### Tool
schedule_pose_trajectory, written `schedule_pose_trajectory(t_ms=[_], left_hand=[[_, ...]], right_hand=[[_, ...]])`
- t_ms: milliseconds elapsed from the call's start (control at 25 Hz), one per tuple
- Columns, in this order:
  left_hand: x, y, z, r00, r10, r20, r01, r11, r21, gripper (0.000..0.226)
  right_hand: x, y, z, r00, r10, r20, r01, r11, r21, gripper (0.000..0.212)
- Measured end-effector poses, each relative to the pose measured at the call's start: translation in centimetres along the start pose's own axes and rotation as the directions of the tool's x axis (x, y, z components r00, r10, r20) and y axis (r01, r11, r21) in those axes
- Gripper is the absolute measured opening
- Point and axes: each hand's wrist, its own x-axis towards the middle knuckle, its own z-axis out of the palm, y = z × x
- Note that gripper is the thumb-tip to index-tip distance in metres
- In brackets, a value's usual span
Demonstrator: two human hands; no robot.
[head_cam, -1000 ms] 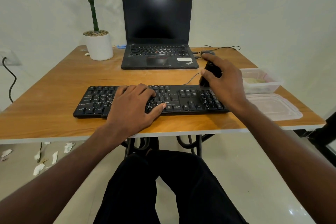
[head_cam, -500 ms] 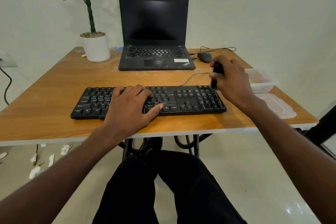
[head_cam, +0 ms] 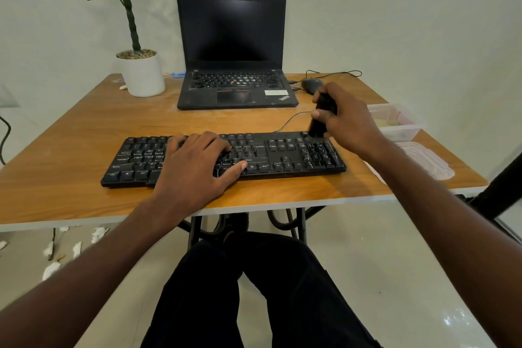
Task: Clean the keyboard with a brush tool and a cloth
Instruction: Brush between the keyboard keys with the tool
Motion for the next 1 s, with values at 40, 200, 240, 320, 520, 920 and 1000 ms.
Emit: schedule_pose_trajectory(t_ms=[40,200,240,320,520,920,1000], left_hand=[[0.0,0.0,0.0,1.000,0.000,0.000,0.000,1.000,-0.004,0.064],[0.0,0.0,0.0,1.000,-0.003,0.010,0.003,1.000,-0.009,0.063],[0.0,0.0,0.0,1.000,0.002,0.009,-0.002,1.000,-0.004,0.062],[-0.1,0.0,-0.1,1.000,0.009,0.009,-0.009,1.000,0.009,0.062],[0.1,0.1,-0.1,1.000,0.001,0.014,-0.002,1.000,0.015,0.064],[0.0,0.1,-0.1,1.000,-0.001,0.013,0.001,1.000,0.013,0.064],[0.0,0.1,0.0,1.000,-0.001,0.011,0.001,1.000,0.013,0.064]], right_hand=[[-0.2,-0.5,0.2,1.000,0.007,0.008,-0.008,0.994,0.111,0.024],[0.0,-0.7,0.5,0.996,-0.067,0.050,0.072,0.992,-0.106,0.024],[0.2,-0.8,0.4,0.997,-0.046,0.064,0.055,0.986,-0.155,0.023],[0.7,-1.2,0.4,0.997,-0.067,0.035,0.072,0.986,-0.151,0.022],[0.1,-1.5,0.5,0.982,-0.069,0.175,0.092,0.988,-0.127,0.021],[-0.5,-0.3,-0.8,0.997,-0.046,0.068,0.067,0.934,-0.350,0.026],[-0.4,-0.5,-0.5,0.996,-0.079,0.045,0.090,0.927,-0.364,0.025]])
